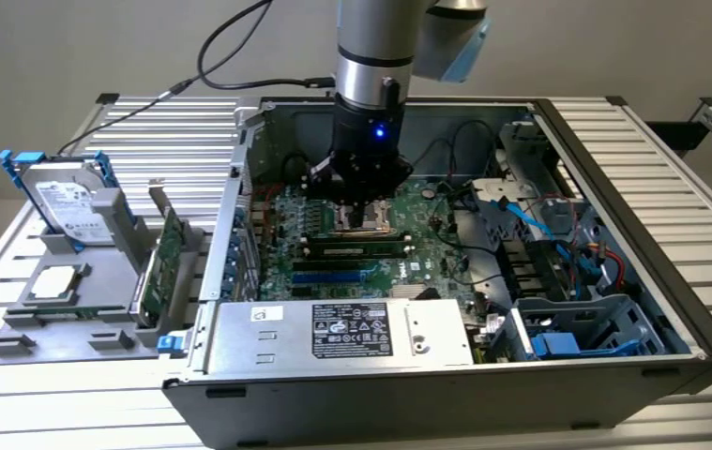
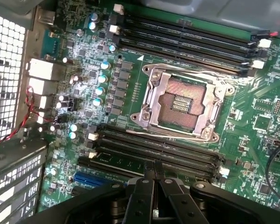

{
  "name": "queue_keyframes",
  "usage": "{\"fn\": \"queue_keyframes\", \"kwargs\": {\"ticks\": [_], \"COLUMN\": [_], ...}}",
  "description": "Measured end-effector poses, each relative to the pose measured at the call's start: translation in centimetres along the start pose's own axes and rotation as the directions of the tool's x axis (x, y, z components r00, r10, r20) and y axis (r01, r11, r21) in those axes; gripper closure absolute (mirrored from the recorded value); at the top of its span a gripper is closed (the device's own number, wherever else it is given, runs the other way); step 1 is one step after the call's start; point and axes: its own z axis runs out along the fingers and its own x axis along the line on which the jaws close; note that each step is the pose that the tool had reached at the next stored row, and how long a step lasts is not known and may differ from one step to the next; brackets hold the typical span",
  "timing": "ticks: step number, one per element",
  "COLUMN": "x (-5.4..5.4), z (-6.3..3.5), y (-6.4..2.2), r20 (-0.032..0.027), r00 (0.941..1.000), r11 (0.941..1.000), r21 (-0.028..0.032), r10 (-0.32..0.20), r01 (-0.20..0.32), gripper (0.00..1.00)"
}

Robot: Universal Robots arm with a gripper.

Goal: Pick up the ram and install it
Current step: 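Press down the ram until it locks into place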

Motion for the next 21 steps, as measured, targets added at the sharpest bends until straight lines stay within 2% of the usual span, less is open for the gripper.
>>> {"fn": "queue_keyframes", "kwargs": {"ticks": [6, 9, 14, 21], "x": [-0.01, -0.02, 0.0, 0.11], "z": [0.0, 0.0, -0.02, -0.25], "y": [0.03, 0.04, 0.03, -0.6], "r20": [0.0173, 0.0232, 0.0208, 0.0197], "r00": [0.9976, 0.9944, 0.9873, 0.9846], "r11": [0.9977, 0.9946, 0.9875, 0.9848], "r21": [-0.0007, -0.0019, -0.0047, -0.0059], "r10": [0.068, 0.103, 0.158, 0.174], "r01": [-0.068, -0.103, -0.158, -0.174], "gripper": [0.89, 0.89, 0.89, 0.89]}}
